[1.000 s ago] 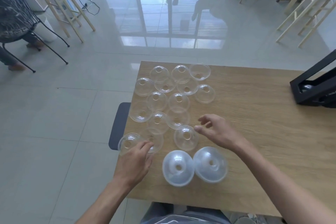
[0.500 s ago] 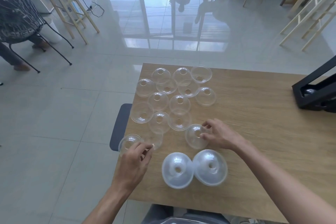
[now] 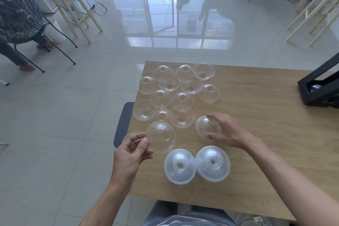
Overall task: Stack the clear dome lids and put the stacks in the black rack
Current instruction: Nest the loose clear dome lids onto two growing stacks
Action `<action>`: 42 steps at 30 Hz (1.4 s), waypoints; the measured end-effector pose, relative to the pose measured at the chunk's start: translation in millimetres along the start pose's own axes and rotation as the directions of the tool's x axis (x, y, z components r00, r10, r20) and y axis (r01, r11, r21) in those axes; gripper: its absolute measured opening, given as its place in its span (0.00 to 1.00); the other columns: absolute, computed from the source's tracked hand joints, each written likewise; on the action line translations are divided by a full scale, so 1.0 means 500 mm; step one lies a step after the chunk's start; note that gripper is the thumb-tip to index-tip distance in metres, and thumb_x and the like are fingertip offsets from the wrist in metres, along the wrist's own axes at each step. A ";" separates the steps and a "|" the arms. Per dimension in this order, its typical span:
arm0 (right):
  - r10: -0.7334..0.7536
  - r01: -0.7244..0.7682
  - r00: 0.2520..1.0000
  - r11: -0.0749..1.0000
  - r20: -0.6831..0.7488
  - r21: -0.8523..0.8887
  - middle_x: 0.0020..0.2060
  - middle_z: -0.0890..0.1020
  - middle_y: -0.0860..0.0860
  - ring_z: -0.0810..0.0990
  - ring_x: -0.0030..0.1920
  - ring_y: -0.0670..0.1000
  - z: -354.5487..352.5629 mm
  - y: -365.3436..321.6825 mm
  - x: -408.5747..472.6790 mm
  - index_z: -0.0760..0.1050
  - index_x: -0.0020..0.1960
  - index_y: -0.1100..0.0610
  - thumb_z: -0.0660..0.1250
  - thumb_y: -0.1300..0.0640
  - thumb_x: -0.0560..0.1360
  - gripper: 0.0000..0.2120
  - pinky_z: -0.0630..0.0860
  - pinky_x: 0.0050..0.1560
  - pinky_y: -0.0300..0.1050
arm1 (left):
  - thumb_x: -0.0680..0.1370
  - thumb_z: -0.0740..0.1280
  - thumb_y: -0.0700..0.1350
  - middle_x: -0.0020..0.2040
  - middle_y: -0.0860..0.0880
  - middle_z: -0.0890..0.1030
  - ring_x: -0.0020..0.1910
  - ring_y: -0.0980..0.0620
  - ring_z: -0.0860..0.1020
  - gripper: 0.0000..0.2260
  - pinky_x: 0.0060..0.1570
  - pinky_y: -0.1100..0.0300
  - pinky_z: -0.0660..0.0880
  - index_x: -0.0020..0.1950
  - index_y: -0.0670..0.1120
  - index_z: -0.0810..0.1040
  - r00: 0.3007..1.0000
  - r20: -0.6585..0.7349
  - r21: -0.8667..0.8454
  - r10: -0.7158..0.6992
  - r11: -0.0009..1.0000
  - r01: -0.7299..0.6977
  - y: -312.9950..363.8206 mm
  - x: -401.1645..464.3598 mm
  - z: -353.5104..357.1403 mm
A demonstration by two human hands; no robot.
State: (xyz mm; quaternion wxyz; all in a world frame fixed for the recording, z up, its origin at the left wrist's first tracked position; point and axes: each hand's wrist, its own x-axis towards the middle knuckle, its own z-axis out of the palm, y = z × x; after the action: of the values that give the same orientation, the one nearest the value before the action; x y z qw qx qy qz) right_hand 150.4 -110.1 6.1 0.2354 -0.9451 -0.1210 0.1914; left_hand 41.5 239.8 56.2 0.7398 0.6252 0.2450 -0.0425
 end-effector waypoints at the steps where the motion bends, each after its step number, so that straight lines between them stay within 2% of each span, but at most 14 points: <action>1: 0.008 -0.005 0.999 0.997 -0.035 0.071 0.75 0.75 0.49 0.71 0.75 0.50 -0.015 0.004 -0.015 0.69 0.79 0.51 0.77 0.37 0.72 0.41 0.68 0.76 0.53 | 0.78 0.75 0.40 0.45 0.40 0.85 0.37 0.45 0.83 0.10 0.40 0.56 0.83 0.59 0.43 0.84 0.999 0.027 -0.042 -0.036 0.998 0.037 0.001 -0.006 -0.001; 4: 0.030 0.023 0.980 0.965 -0.196 0.262 0.70 0.77 0.42 0.76 0.68 0.44 -0.066 -0.001 -0.079 0.72 0.77 0.47 0.77 0.33 0.71 0.39 0.75 0.69 0.51 | 0.74 0.75 0.41 0.44 0.39 0.84 0.36 0.46 0.81 0.12 0.37 0.56 0.82 0.57 0.41 0.85 0.980 0.144 -0.081 -0.140 0.985 0.153 -0.003 -0.027 -0.003; 7: 0.014 0.087 0.955 0.943 -0.297 0.322 0.68 0.76 0.37 0.78 0.64 0.42 -0.090 -0.044 -0.156 0.71 0.75 0.38 0.76 0.29 0.71 0.36 0.77 0.61 0.43 | 0.76 0.74 0.38 0.43 0.38 0.83 0.34 0.46 0.80 0.12 0.34 0.56 0.80 0.59 0.36 0.83 0.952 0.215 0.009 -0.218 0.975 0.221 -0.024 -0.050 0.005; 13: -0.100 0.141 0.979 0.962 -0.178 0.235 0.73 0.66 0.31 0.67 0.73 0.34 -0.002 -0.122 -0.269 0.65 0.80 0.39 0.73 0.29 0.73 0.40 0.63 0.68 0.26 | 0.81 0.70 0.34 0.41 0.38 0.85 0.35 0.44 0.81 0.05 0.35 0.53 0.82 0.56 0.37 0.84 0.966 0.154 0.196 -0.207 0.965 0.176 -0.050 -0.064 0.017; 17: -0.080 0.114 0.983 0.971 -0.168 0.208 0.77 0.66 0.36 0.65 0.77 0.38 0.042 -0.123 -0.280 0.64 0.81 0.42 0.75 0.33 0.74 0.40 0.65 0.77 0.40 | 0.80 0.72 0.36 0.43 0.38 0.85 0.35 0.44 0.83 0.04 0.33 0.50 0.83 0.54 0.40 0.85 0.980 0.130 0.288 -0.149 0.952 0.106 -0.050 -0.066 0.017; 19: -0.061 0.099 0.982 0.972 -0.180 0.214 0.78 0.64 0.35 0.63 0.78 0.37 0.054 -0.117 -0.279 0.63 0.81 0.41 0.74 0.33 0.74 0.41 0.63 0.78 0.40 | 0.81 0.74 0.45 0.45 0.45 0.86 0.37 0.48 0.84 0.03 0.36 0.49 0.83 0.54 0.51 0.86 0.990 0.132 0.408 -0.043 0.913 -0.015 -0.055 -0.069 0.016; 20: -0.044 0.085 0.983 0.970 -0.178 0.229 0.79 0.63 0.33 0.62 0.79 0.36 0.060 -0.114 -0.278 0.62 0.81 0.40 0.74 0.31 0.73 0.42 0.60 0.77 0.36 | 0.80 0.73 0.54 0.48 0.51 0.85 0.40 0.52 0.84 0.05 0.39 0.52 0.83 0.56 0.57 0.85 0.987 0.159 0.509 0.029 0.854 -0.107 -0.057 -0.070 0.014; 23: -0.021 0.062 0.986 0.967 -0.165 0.248 0.81 0.59 0.32 0.57 0.80 0.34 0.081 -0.105 -0.278 0.57 0.83 0.40 0.72 0.26 0.71 0.48 0.54 0.76 0.30 | 0.73 0.70 0.74 0.66 0.65 0.75 0.62 0.62 0.77 0.30 0.56 0.64 0.76 0.72 0.66 0.72 0.918 0.379 0.696 0.118 0.618 -0.367 -0.069 -0.075 0.013; 25: -0.008 0.054 0.984 0.965 -0.178 0.257 0.82 0.60 0.35 0.57 0.81 0.36 0.095 -0.098 -0.279 0.56 0.84 0.42 0.73 0.26 0.71 0.50 0.56 0.77 0.34 | 0.69 0.71 0.77 0.76 0.68 0.65 0.74 0.66 0.67 0.43 0.69 0.61 0.69 0.79 0.65 0.61 0.866 0.486 0.713 0.114 0.521 -0.469 -0.083 -0.076 0.026; 28: -0.009 0.068 0.978 0.957 -0.207 0.283 0.82 0.63 0.39 0.60 0.81 0.39 0.106 -0.090 -0.281 0.57 0.85 0.46 0.76 0.29 0.71 0.51 0.61 0.79 0.42 | 0.70 0.70 0.77 0.80 0.67 0.59 0.78 0.65 0.60 0.45 0.77 0.57 0.64 0.81 0.66 0.54 0.817 0.558 0.704 0.147 0.437 -0.560 -0.098 -0.079 0.048; 31: -0.025 0.087 0.977 0.953 -0.210 0.290 0.82 0.63 0.40 0.61 0.81 0.41 0.107 -0.090 -0.282 0.58 0.85 0.49 0.77 0.30 0.70 0.52 0.62 0.79 0.44 | 0.72 0.69 0.74 0.81 0.62 0.62 0.77 0.62 0.63 0.44 0.77 0.54 0.67 0.82 0.62 0.55 0.809 0.554 0.709 0.196 0.398 -0.582 -0.092 -0.077 0.055; 34: -0.040 0.094 0.979 0.959 -0.199 0.268 0.82 0.61 0.39 0.58 0.81 0.38 0.093 -0.084 -0.279 0.56 0.85 0.47 0.74 0.27 0.70 0.53 0.57 0.78 0.35 | 0.72 0.68 0.76 0.81 0.61 0.63 0.78 0.61 0.64 0.45 0.76 0.53 0.67 0.83 0.59 0.59 0.814 0.540 0.713 0.213 0.399 -0.577 -0.087 -0.080 0.056; 38: -0.038 0.121 0.956 0.954 -0.292 0.275 0.79 0.66 0.38 0.61 0.80 0.39 0.035 -0.072 -0.246 0.65 0.82 0.47 0.61 0.31 0.81 0.34 0.57 0.75 0.31 | 0.78 0.63 0.73 0.77 0.61 0.70 0.77 0.59 0.67 0.34 0.75 0.51 0.69 0.80 0.57 0.66 0.872 0.391 0.725 0.295 0.484 -0.489 -0.073 -0.059 0.028; 42: -0.144 0.242 0.892 0.953 -0.429 0.183 0.69 0.79 0.45 0.75 0.72 0.45 -0.015 -0.070 -0.145 0.79 0.71 0.54 0.61 0.42 0.86 0.22 0.71 0.72 0.42 | 0.82 0.63 0.66 0.73 0.55 0.74 0.74 0.52 0.71 0.27 0.71 0.49 0.71 0.75 0.52 0.71 0.871 0.252 0.810 0.422 0.401 -0.429 -0.060 0.014 -0.034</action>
State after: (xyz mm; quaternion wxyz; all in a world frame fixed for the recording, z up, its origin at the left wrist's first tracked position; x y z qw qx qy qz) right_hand 83.4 -106.1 51.4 0.3819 -0.9133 -0.1394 -0.0229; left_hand 31.4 251.0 24.5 0.3278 0.9439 0.0230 0.0316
